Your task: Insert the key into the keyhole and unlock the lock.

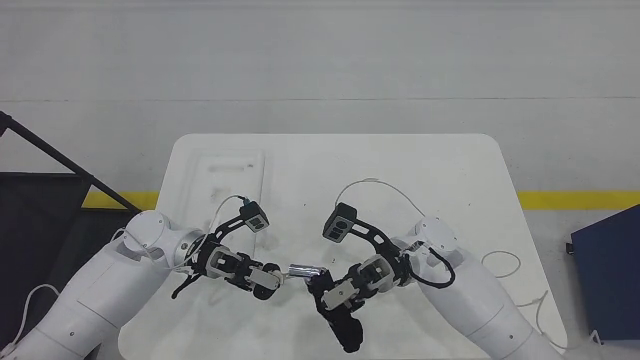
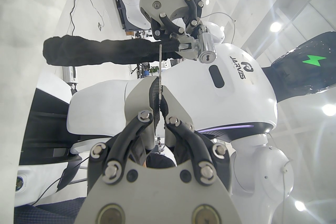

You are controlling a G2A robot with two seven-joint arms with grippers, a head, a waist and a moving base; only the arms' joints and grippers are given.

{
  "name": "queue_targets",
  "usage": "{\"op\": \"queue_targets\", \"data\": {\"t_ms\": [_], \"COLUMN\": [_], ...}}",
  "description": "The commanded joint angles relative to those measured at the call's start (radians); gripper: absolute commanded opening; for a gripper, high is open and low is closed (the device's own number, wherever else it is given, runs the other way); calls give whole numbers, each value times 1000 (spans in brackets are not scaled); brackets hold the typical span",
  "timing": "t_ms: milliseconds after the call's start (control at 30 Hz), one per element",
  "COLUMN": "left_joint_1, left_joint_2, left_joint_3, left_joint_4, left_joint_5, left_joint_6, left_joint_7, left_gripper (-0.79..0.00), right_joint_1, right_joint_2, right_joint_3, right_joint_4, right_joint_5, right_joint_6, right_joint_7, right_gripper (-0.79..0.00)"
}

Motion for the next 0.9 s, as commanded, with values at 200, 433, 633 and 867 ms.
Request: {"op": "queue_targets", "data": {"t_ms": [200, 433, 633, 867], "left_joint_1": [0, 0, 0, 0], "left_joint_2": [0, 0, 0, 0], "left_joint_3": [0, 0, 0, 0], "left_joint_4": [0, 0, 0, 0], "left_joint_5": [0, 0, 0, 0], "left_joint_6": [0, 0, 0, 0], "left_joint_7": [0, 0, 0, 0], "left_gripper": [-785, -785, -785, -785], "right_joint_1": [-16, -13, 27, 99], "right_joint_2": [7, 47, 99, 144], "right_joint_3": [11, -6, -89, -214], "right_joint_4": [6, -42, -65, 17], "right_joint_5": [-16, 43, 73, 147], "right_joint_6": [17, 0, -21, -67], "right_joint_7": [0, 0, 0, 0], "right_gripper": [-785, -785, -785, -785]}}
